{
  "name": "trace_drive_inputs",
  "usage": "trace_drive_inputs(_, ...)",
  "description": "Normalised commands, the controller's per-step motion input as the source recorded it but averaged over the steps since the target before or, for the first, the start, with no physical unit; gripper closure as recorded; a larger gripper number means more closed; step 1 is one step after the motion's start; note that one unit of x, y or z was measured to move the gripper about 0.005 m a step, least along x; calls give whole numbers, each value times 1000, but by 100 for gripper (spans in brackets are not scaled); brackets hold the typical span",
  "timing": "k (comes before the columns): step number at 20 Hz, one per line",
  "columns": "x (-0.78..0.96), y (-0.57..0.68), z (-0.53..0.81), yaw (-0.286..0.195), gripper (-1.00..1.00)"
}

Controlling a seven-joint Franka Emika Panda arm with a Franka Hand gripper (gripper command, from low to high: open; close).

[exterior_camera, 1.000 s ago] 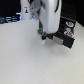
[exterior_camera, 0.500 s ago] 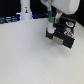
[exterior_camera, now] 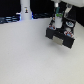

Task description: Open the kcup holder, insert the kcup into the holder, and close the kcup holder

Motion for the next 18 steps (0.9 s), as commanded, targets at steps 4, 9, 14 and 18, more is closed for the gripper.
trace_drive_inputs(4, -168, 579, -12, 50, 100)
trace_drive_inputs(9, -216, 550, -24, 104, 100)
trace_drive_inputs(14, -175, 420, -73, 104, 100)
trace_drive_inputs(18, -110, 172, -163, 104, 100)
